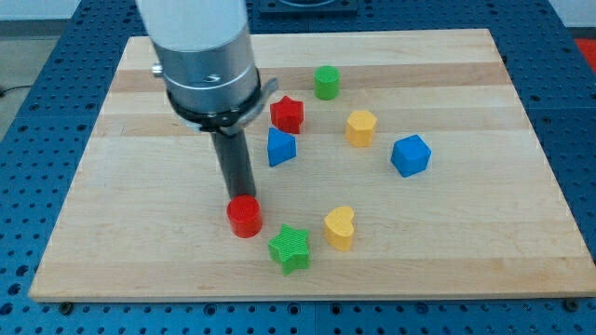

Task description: Place the red circle in between the yellow heart and green star

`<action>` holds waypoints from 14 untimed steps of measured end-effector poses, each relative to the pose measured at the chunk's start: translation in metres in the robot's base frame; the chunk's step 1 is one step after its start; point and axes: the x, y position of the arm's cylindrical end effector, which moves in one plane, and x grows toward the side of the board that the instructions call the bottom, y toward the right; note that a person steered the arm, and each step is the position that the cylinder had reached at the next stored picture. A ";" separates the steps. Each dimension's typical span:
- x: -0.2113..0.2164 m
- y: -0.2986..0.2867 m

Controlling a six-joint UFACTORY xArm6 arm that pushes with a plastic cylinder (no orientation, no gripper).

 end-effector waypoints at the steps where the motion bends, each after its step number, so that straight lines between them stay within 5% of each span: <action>1: -0.006 -0.002; 3: 0.000 -0.063; 4: 0.001 -0.004; 7: 0.030 -0.050; 8: 0.054 -0.021; 14: -0.008 0.025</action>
